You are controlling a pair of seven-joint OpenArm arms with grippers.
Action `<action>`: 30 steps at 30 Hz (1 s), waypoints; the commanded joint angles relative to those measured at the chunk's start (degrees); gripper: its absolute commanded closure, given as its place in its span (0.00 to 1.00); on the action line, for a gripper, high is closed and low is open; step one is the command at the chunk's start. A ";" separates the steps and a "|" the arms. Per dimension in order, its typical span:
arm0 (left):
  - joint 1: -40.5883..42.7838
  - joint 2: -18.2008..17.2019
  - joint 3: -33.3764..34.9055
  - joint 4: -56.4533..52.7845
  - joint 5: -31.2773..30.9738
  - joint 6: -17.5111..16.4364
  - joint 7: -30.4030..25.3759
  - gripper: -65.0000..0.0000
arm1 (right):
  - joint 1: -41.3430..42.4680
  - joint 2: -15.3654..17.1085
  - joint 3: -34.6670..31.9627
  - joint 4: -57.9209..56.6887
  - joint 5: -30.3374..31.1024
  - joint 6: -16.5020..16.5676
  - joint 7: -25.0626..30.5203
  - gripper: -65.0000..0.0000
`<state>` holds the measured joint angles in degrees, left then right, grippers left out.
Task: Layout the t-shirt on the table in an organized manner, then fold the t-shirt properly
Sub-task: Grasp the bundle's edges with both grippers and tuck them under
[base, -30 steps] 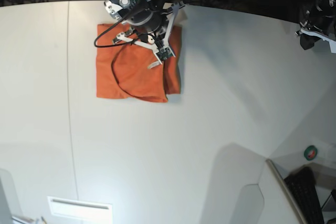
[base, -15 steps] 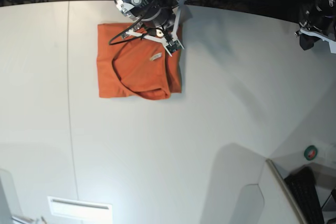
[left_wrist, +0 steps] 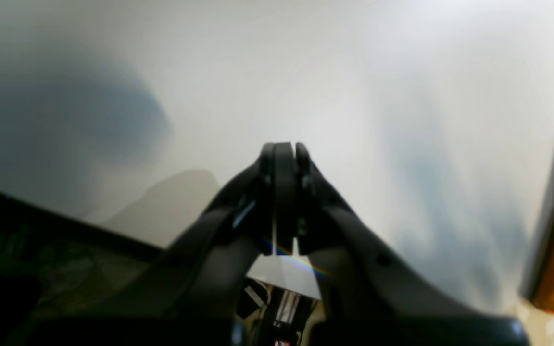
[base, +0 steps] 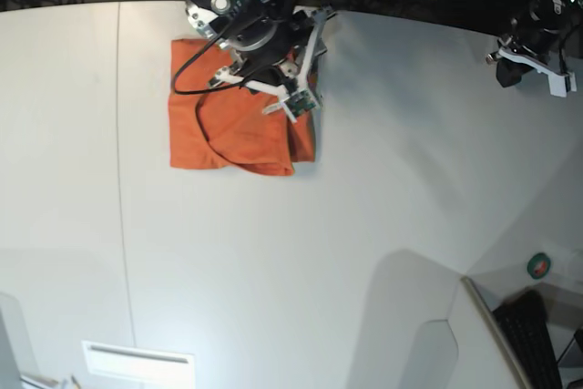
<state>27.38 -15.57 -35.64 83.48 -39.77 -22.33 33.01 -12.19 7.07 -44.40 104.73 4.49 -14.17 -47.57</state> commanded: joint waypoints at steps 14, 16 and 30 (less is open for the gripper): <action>-5.27 4.54 12.30 13.09 -11.35 -0.49 17.05 0.17 | -2.54 0.27 17.11 1.34 -0.49 0.06 3.13 1.00; -6.32 5.07 15.46 13.00 -11.18 -0.57 17.05 0.00 | -2.80 1.32 17.72 1.34 -0.49 0.15 3.13 1.00; -16.17 8.94 28.21 -0.63 -11.09 -0.22 16.88 0.00 | -9.92 3.35 28.89 1.51 -0.40 0.15 14.12 1.00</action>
<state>12.27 -6.37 -7.27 81.71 -49.34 -21.89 50.83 -22.61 10.41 -15.44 105.03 4.23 -14.13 -34.79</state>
